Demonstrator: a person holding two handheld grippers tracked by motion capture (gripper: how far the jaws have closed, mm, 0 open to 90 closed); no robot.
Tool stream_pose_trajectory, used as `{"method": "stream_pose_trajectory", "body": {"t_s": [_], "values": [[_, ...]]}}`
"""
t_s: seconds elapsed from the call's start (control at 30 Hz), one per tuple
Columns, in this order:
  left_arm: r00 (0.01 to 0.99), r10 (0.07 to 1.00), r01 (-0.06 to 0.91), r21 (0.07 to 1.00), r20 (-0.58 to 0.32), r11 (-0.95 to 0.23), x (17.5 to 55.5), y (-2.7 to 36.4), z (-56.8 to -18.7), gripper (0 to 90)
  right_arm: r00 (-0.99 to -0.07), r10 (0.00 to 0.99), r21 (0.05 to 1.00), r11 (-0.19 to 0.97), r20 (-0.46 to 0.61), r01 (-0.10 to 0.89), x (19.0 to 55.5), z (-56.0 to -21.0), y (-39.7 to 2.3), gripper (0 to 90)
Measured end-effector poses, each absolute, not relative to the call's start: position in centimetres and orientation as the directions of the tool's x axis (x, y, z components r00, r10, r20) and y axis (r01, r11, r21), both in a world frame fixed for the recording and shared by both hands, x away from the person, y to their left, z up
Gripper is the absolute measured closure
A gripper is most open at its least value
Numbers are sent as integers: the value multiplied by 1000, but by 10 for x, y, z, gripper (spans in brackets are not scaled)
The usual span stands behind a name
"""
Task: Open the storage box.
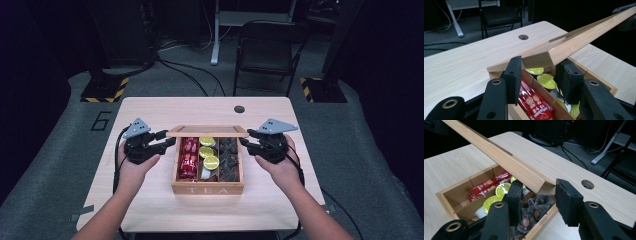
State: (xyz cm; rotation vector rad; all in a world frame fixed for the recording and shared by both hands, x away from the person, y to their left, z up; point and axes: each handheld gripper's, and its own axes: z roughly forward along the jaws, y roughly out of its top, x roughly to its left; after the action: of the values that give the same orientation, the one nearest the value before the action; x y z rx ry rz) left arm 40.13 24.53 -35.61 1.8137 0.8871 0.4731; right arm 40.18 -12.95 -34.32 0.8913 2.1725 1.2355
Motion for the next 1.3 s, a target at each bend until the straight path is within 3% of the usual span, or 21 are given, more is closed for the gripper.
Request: {"method": "stream_pose_trajectory", "body": {"t_s": [0.87, 1.07, 1.3], "values": [[603, 797, 311, 911, 30, -270, 431, 234, -356, 594, -659, 751, 897, 324, -50, 301, 424, -332, -129, 564], [603, 798, 325, 911, 8, -255, 437, 234, -352, 595, -650, 760, 899, 296, -17, 322, 432, -331, -128, 552], [605, 796, 351, 908, -32, -229, 446, 236, -347, 592, -642, 765, 891, 325, -51, 317, 443, -331, -124, 534]]}}
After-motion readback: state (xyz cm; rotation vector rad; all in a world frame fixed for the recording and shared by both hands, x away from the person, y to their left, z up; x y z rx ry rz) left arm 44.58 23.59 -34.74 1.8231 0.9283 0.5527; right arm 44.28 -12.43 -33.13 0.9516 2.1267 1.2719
